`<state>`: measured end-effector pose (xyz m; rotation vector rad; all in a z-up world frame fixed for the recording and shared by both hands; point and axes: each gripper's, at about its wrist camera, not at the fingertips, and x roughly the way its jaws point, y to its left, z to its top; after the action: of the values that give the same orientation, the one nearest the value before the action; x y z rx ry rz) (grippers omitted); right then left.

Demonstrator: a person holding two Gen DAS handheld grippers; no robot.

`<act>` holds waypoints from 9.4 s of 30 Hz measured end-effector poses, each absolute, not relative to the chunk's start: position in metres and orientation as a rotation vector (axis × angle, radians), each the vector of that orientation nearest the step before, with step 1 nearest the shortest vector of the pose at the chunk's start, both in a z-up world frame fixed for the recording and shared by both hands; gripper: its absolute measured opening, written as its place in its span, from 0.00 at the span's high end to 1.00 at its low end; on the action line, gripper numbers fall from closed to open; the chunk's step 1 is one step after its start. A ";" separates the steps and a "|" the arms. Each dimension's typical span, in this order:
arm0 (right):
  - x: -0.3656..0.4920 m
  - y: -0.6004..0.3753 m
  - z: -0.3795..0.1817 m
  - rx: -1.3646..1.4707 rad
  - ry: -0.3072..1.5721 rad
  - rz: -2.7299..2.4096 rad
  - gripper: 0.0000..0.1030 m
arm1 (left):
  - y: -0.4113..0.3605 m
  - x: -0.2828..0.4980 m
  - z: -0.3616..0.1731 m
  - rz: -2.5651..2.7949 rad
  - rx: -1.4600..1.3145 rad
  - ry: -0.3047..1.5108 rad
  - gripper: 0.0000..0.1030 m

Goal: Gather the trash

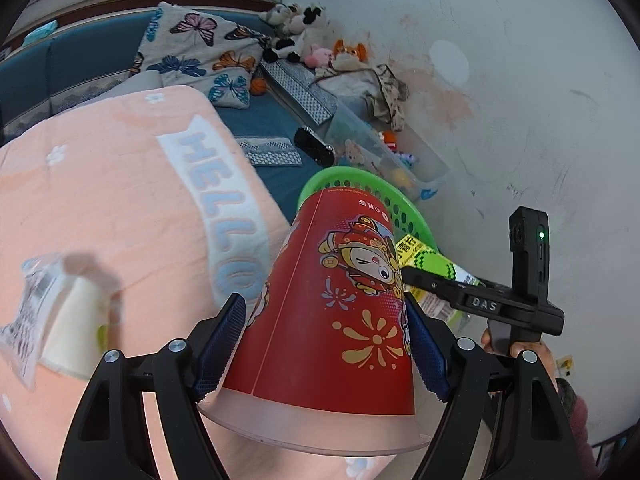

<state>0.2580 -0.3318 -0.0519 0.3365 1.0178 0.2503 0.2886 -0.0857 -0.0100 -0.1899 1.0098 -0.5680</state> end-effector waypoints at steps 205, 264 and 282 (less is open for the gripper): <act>0.275 -0.318 -0.064 0.234 0.978 0.226 0.39 | -0.125 0.314 -0.017 -0.527 -0.029 0.978 0.92; 0.262 -0.391 -0.088 0.144 0.948 0.068 0.31 | -0.236 0.346 -0.063 -0.559 0.088 1.098 0.90; 0.257 -0.393 -0.086 0.151 0.944 0.066 0.31 | -0.232 0.341 -0.063 -0.547 0.082 1.091 0.70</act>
<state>0.2567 -0.3933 -0.0862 0.1509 0.9440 0.0656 0.3410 -0.2323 -0.0629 0.0822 1.0909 -0.5467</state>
